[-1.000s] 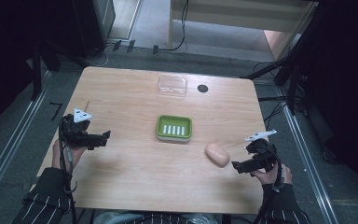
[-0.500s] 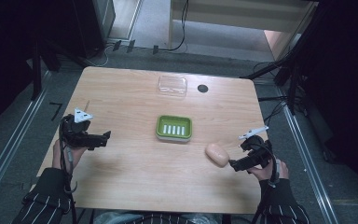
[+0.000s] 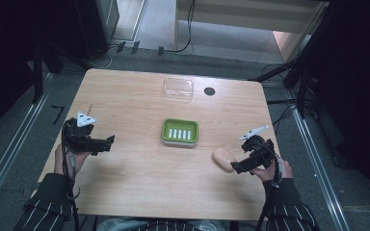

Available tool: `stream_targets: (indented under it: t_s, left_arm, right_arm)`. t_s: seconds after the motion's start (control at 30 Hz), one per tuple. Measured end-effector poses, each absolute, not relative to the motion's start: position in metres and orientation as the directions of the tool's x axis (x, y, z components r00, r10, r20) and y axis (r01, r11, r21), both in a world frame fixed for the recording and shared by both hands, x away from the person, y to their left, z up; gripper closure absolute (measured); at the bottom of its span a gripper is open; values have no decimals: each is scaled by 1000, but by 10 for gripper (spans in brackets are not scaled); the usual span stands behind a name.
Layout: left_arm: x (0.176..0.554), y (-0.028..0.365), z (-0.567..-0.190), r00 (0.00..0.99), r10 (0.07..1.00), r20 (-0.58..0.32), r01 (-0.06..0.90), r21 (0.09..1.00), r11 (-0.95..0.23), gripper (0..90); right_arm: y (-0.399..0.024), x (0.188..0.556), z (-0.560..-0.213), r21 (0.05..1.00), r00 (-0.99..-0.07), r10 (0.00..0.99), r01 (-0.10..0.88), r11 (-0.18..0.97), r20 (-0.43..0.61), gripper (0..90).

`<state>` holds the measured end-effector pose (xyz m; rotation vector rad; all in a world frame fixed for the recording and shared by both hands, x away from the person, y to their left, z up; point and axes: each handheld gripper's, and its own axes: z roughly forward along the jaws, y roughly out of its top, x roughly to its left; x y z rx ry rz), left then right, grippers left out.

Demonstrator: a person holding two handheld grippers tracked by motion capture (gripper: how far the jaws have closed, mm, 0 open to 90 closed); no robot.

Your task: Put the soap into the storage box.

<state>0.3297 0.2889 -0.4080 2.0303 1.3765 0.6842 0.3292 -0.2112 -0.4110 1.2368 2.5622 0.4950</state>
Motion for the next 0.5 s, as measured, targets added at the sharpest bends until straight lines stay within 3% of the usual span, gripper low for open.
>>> stream_targets:
  t_s: [0.5]
  left_arm:
    - [330,289,-408,336,938,89,638,711,-296,0]
  right_arm:
    - [-196,347,-409,389,-637,767,688,613,-82,0]
